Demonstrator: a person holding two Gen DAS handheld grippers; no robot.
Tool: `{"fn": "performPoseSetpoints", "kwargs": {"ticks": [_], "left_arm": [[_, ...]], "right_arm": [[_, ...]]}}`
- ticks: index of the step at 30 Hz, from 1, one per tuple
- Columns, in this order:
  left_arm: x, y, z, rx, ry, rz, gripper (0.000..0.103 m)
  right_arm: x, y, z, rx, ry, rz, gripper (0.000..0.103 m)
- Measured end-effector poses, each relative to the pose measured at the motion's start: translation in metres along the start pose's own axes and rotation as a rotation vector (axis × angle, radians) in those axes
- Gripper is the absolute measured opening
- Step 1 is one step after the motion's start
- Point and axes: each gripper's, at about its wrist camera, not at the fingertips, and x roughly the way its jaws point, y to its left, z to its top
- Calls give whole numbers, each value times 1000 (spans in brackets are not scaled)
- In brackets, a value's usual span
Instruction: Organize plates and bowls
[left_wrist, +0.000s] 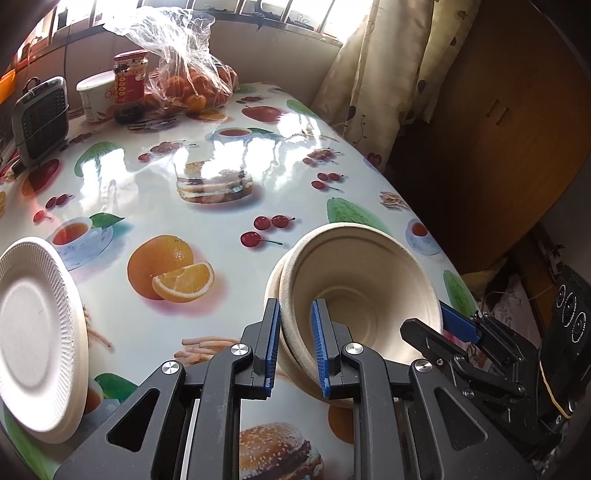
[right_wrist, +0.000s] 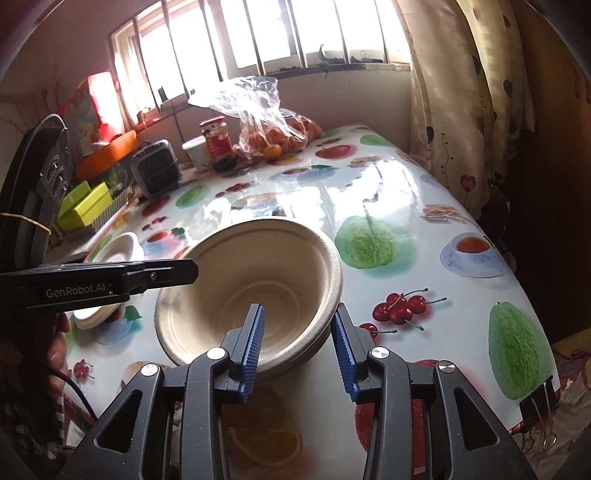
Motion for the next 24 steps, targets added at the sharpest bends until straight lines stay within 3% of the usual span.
{"fn": "performPoseSetpoints", "kwargs": {"ticks": [24], "left_arm": [[3, 1, -2, -1, 7, 21, 25]], "right_arm": [[4, 1, -3, -8, 8, -11, 41]]}}
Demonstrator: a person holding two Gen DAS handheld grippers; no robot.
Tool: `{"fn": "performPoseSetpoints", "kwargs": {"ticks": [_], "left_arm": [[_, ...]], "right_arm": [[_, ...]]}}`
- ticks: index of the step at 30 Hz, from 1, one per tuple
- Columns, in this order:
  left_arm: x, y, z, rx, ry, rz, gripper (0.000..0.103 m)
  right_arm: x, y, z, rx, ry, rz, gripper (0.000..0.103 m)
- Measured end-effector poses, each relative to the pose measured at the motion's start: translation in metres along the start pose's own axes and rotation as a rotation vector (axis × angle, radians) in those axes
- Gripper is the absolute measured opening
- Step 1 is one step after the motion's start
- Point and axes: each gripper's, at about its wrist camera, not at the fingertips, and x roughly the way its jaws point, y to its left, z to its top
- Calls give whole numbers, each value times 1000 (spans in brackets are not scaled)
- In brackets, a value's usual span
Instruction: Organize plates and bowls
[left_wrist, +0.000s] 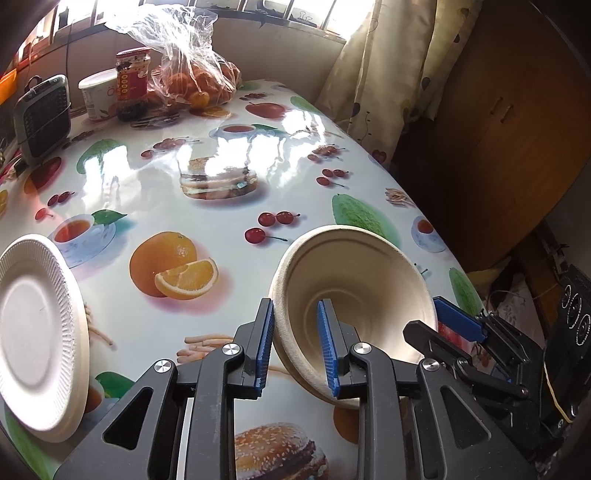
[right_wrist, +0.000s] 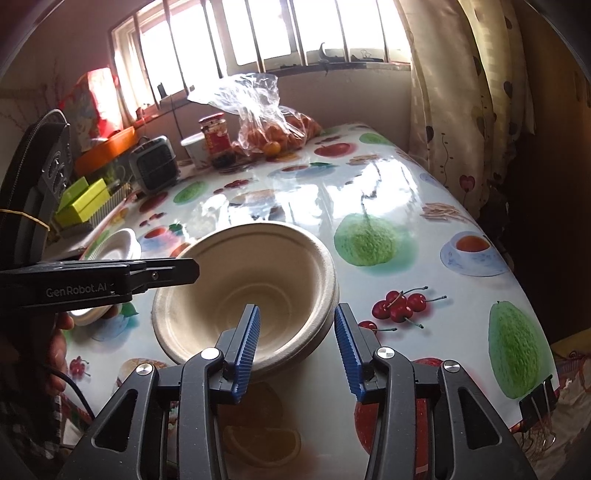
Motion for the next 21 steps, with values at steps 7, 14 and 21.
{"fn": "performPoseSetpoints", "kwargs": {"ticks": [7, 14, 21], "left_arm": [[1, 0, 0, -4, 2, 2, 26], [2, 1, -2, -7, 7, 3, 31], [4, 1, -3, -9, 8, 2, 31]], "right_arm": [[0, 0, 0, 0, 0, -1, 42], [0, 0, 0, -1, 1, -2, 43], [0, -1, 0, -1, 1, -4, 45]]}}
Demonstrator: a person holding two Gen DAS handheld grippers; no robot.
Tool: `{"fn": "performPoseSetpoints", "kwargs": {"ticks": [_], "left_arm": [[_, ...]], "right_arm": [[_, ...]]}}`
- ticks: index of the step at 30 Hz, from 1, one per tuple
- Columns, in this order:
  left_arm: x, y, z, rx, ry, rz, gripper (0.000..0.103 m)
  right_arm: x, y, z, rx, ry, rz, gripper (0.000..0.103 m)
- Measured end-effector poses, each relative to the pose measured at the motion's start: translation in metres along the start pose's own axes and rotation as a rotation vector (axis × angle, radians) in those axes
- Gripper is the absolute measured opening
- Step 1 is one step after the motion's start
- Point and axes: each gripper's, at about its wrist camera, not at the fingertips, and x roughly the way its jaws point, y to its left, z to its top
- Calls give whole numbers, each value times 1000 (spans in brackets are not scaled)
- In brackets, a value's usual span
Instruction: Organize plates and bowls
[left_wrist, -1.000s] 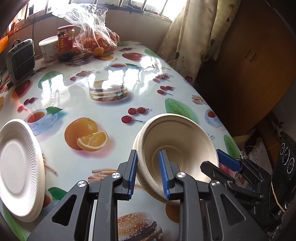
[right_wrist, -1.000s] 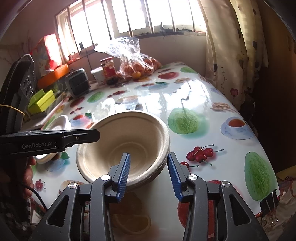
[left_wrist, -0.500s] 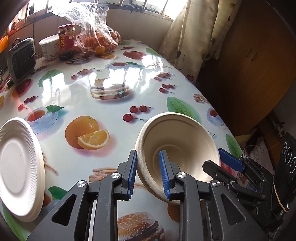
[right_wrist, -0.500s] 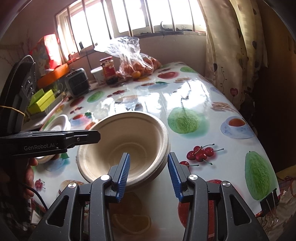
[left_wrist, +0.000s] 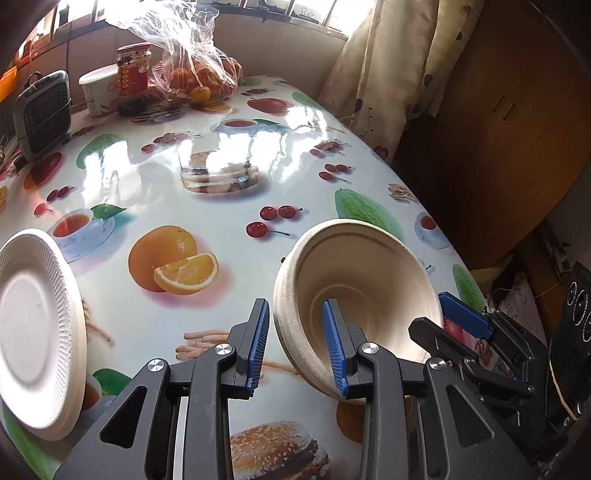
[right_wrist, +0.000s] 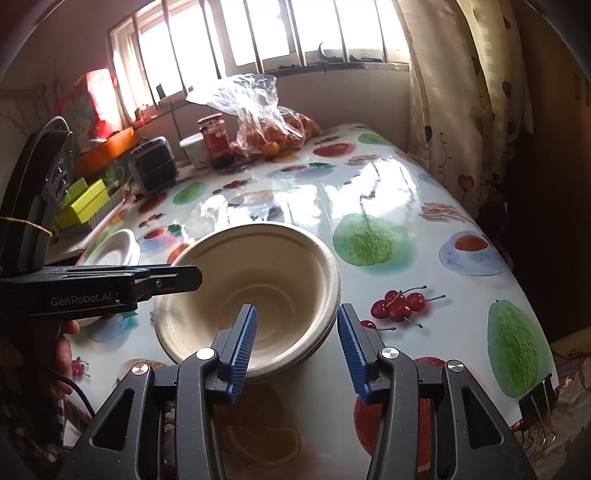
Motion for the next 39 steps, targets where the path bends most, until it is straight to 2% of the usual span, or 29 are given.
{"fn": "performPoseSetpoints", "kwargs": {"ticks": [5, 8, 13, 18, 24, 32, 39], "left_arm": [[0, 0, -1, 5, -7, 18, 32], [0, 0, -2, 10, -15, 48, 32], [-3, 3, -5, 12, -39, 77, 42], [-6, 2, -7, 34, -66, 103, 43], [-8, 1, -9, 35, -83, 105, 44], [-6, -4, -11, 22, -80, 43, 44], [-3, -5, -11, 14, -78, 29, 44]], "right_arm": [[0, 0, 0, 0, 1, 1, 46], [1, -1, 0, 6, -1, 0, 53], [-1, -10, 4, 34, -9, -2, 56], [2, -16, 5, 58, -1, -14, 58], [4, -19, 6, 62, 5, -14, 60], [9, -19, 5, 82, 21, 11, 60], [12, -18, 4, 81, 30, 31, 60]]}}
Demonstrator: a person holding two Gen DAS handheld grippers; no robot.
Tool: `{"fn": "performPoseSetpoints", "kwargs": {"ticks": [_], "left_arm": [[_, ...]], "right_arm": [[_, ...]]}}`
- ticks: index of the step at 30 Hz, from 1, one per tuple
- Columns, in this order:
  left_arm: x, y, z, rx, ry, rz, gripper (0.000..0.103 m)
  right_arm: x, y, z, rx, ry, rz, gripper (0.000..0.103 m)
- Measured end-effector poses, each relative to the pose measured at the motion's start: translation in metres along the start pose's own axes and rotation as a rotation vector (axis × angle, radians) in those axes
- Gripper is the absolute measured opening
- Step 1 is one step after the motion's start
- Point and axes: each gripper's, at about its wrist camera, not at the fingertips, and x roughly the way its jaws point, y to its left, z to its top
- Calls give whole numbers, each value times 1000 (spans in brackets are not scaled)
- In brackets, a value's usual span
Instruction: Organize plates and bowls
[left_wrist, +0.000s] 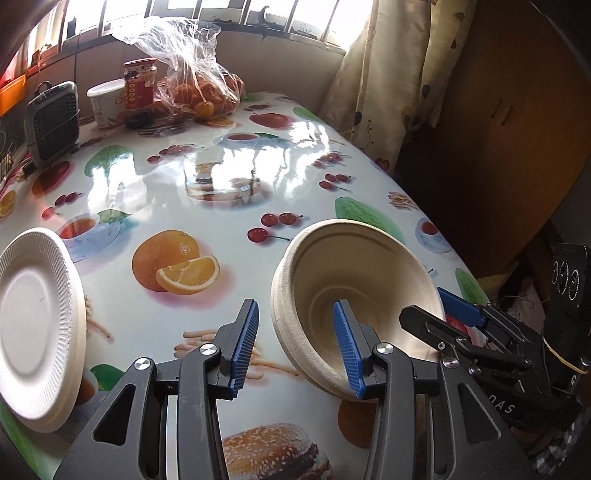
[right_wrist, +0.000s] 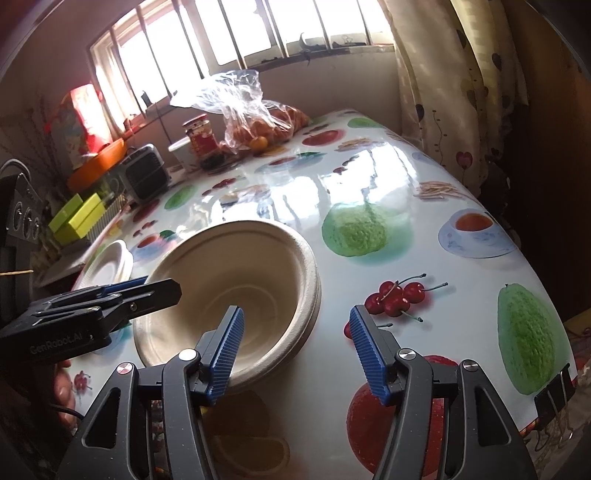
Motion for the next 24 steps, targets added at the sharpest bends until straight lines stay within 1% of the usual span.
{"fn": "performPoseSetpoints", "kwargs": {"ticks": [3, 5, 7, 8, 10, 16, 24], "left_arm": [[1, 0, 0, 0, 2, -2, 43], [2, 0, 0, -1, 1, -5, 43], [2, -1, 0, -1, 1, -12, 37], [2, -1, 0, 0, 0, -11, 36], [3, -2, 0, 1, 2, -15, 28], [5, -1, 1, -2, 7, -15, 28], [6, -1, 2, -6, 6, -12, 27]], "right_arm": [[1, 0, 0, -2, -1, 6, 59], [2, 0, 1, -2, -2, 13, 56], [2, 1, 1, -4, 0, 18, 48], [3, 1, 1, -4, 1, 20, 48], [4, 0, 1, -2, 1, 23, 44], [4, -1, 1, 9, -4, 21, 38], [4, -3, 2, 11, -4, 22, 36]]}}
